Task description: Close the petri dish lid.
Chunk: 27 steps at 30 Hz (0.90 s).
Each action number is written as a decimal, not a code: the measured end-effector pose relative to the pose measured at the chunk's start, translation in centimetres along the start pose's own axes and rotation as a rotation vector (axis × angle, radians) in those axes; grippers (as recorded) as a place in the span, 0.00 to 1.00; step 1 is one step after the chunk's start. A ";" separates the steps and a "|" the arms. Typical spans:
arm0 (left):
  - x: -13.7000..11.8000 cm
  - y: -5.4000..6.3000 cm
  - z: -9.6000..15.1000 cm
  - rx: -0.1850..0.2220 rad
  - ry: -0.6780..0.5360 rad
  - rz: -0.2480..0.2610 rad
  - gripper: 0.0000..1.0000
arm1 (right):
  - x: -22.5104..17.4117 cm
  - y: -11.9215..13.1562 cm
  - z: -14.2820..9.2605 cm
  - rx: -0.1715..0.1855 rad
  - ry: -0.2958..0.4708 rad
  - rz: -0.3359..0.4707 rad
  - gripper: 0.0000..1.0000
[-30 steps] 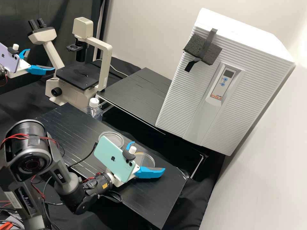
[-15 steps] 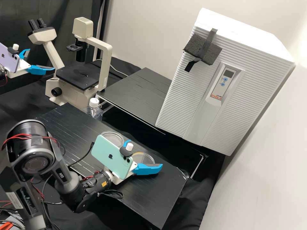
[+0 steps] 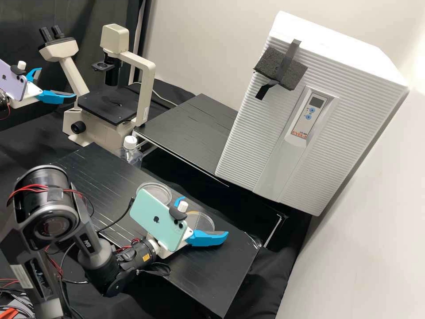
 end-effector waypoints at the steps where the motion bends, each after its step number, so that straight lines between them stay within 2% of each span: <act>1: 0.0 0.0 0.0 0.000 0.000 0.000 1.00 | 0.0 0.0 0.0 0.000 -0.001 -0.001 1.00; 17: 0.0 0.0 0.0 0.000 0.000 0.000 1.00 | -0.1 0.3 0.6 0.002 -0.031 0.015 1.00; 23: 0.0 0.0 0.0 0.000 0.000 0.000 1.00 | -0.3 0.8 1.2 0.012 -0.065 0.044 1.00; 27: 0.0 0.0 0.0 0.000 0.000 0.000 1.00 | -0.3 0.9 1.2 0.031 -0.066 0.046 1.00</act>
